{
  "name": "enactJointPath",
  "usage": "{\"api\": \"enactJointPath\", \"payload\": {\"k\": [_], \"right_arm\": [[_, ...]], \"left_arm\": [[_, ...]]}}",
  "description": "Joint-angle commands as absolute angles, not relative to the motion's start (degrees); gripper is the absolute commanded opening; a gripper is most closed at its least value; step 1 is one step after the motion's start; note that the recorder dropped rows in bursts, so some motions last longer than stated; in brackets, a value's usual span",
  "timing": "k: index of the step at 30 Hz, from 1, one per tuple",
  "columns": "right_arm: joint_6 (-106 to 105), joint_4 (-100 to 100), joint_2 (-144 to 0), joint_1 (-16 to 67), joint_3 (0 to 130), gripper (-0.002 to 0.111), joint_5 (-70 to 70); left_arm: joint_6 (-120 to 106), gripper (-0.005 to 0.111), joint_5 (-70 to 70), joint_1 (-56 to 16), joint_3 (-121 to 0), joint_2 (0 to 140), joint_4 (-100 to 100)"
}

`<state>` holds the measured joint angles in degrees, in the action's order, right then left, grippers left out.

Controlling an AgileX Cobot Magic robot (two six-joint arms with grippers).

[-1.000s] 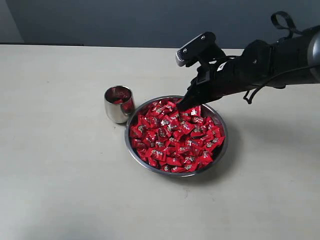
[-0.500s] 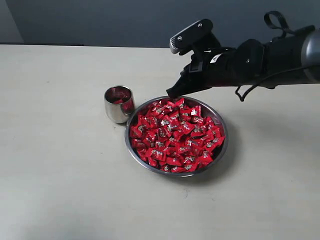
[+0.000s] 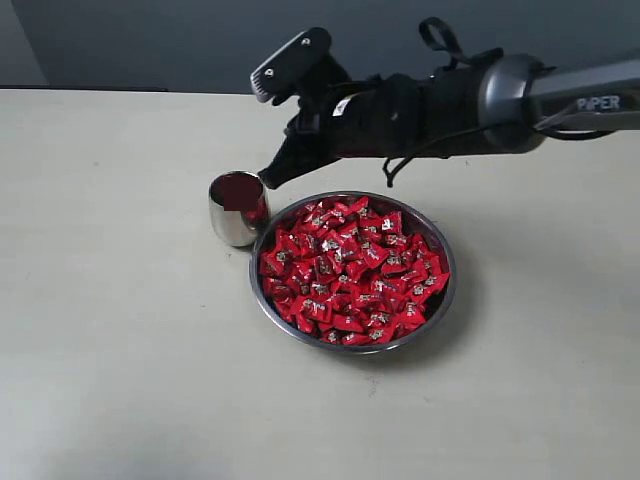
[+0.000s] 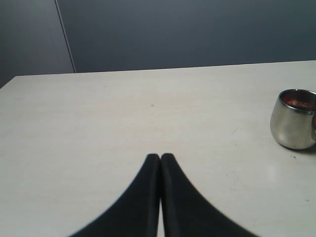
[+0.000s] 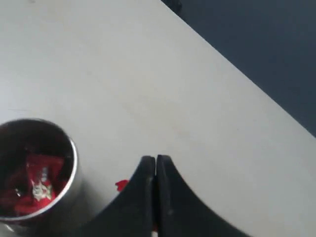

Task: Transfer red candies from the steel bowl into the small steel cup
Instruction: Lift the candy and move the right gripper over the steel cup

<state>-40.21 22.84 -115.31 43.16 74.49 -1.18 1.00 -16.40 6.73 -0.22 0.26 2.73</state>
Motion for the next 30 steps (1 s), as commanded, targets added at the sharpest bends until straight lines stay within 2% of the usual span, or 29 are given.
{"api": "enactJointPath", "payload": {"k": [1, 13, 30], "right_arm": [[-40.45, 20.69, -117.81, 45.25, 78.70, -0.001, -2.01], [-40.45, 19.31, -125.54, 47.78, 88.60, -0.001, 0.00], [-40.45, 18.56, -126.45, 48.15, 88.61, -0.001, 3.37]], "left_arm": [[1.09, 0.000, -16.29, 6.77, 0.00, 0.00, 2.57], [1.09, 0.000, -16.29, 6.77, 0.00, 0.00, 2.57], [1.09, 0.000, -16.29, 6.77, 0.00, 0.00, 2.57]]}}
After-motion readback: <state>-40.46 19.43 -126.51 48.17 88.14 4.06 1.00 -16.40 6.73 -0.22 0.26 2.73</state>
